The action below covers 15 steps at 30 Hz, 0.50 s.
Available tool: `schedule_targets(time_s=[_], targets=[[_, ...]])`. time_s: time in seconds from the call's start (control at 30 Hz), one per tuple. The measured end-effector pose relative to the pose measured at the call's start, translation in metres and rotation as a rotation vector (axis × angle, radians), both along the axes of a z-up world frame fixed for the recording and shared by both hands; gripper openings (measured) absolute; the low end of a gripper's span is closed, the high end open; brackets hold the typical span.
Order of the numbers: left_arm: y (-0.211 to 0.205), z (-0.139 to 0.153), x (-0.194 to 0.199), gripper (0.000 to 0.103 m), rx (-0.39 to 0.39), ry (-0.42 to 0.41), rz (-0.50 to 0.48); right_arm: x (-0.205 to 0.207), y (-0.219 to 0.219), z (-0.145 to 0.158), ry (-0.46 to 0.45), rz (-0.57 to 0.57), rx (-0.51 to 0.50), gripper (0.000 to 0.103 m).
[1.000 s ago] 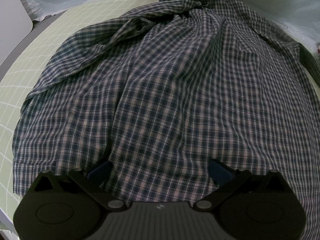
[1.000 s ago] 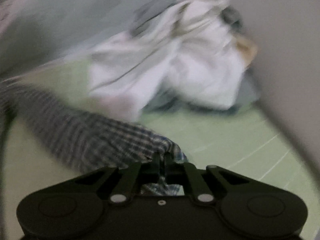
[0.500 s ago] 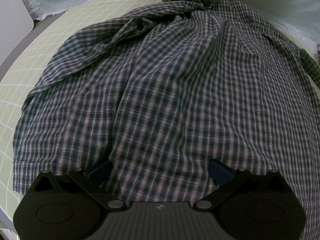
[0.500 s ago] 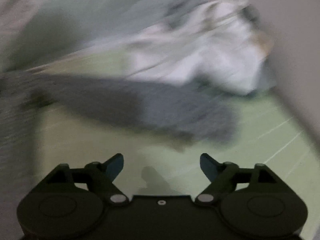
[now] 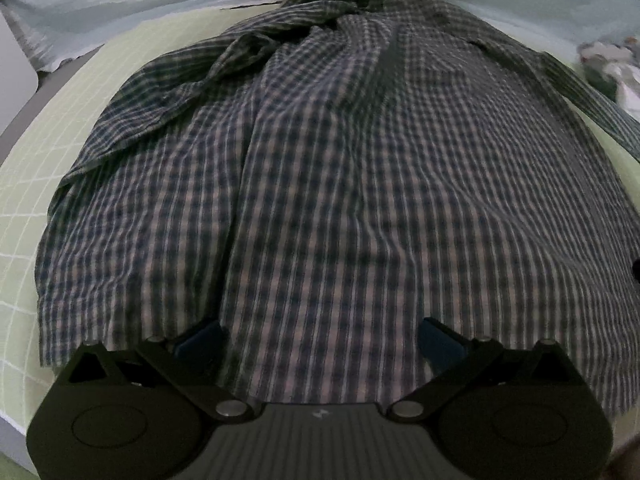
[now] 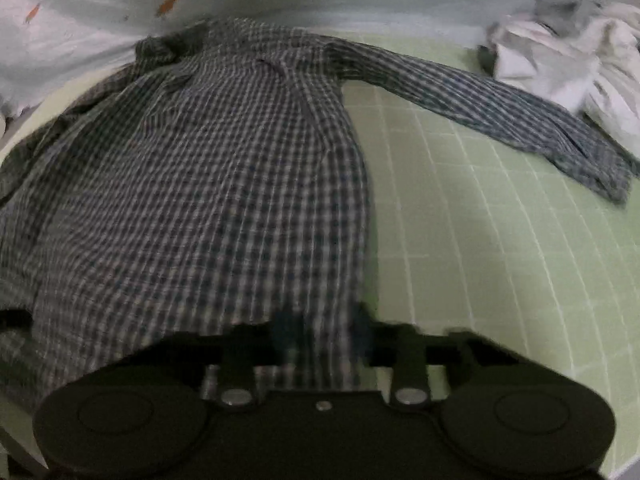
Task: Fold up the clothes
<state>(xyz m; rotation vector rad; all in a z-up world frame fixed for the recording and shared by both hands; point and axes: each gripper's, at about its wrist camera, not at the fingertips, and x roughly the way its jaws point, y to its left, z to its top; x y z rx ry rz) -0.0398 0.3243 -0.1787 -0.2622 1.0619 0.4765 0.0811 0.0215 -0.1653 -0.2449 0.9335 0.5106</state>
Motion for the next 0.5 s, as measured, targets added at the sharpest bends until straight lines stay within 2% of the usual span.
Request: schedule_targets(time_s=[0.23, 0.37, 0.5], targets=[[-0.005, 0.001, -0.011, 0.103, -0.016, 0.012, 0.015, -0.02, -0.013, 0.004, -0.034, -0.044, -0.021, 0.001], [-0.015, 0.003, -0.012, 0.103, -0.043, 0.014, -0.001, -0.025, -0.027, 0.004, -0.063, -0.051, -0.096, 0.0], [-0.018, 0.009, -0.014, 0.103, -0.019, 0.037, -0.001, -0.019, -0.035, 0.006, -0.047, -0.052, -0.109, 0.002]])
